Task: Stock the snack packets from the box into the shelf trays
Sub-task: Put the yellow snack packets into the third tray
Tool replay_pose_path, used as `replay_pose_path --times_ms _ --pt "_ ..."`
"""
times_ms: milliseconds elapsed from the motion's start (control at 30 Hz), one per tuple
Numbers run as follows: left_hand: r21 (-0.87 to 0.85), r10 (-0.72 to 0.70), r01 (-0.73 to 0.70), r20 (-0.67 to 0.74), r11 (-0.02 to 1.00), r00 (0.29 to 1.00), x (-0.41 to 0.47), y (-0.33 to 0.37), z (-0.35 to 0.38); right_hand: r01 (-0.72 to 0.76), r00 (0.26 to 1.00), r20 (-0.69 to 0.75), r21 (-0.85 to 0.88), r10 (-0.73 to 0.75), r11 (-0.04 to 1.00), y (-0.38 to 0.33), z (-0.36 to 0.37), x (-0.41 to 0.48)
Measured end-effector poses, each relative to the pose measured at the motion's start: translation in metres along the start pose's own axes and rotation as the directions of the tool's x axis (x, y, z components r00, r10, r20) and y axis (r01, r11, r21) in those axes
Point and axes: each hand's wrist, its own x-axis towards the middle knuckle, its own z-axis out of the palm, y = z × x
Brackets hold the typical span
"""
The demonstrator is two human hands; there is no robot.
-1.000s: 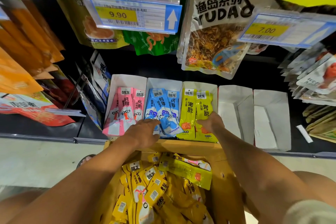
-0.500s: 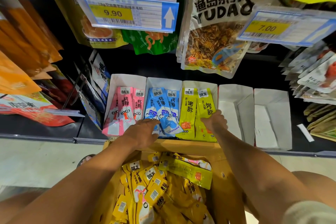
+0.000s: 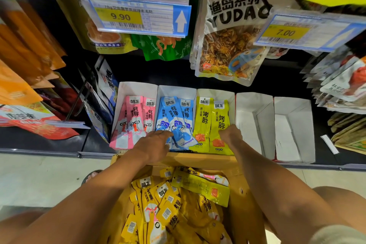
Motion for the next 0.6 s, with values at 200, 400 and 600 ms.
replay_pose_path --times_ms 200,400,600 --pt "0.006 -0.001 0.001 -0.001 1.0 1.0 0.001 0.001 0.0 0.003 1.0 0.027 0.145 -0.007 0.989 0.003 -0.012 0.008" --pt "0.015 0.002 -0.002 0.001 1.0 1.0 0.001 0.003 -0.001 0.092 0.996 -0.015 0.27 -0.091 0.958 -0.003 -0.014 0.011" --pt "0.026 -0.006 0.006 0.001 1.0 1.0 -0.001 0.0 -0.002 0.145 0.985 -0.059 -0.208 -0.16 0.967 0.001 -0.017 0.007"
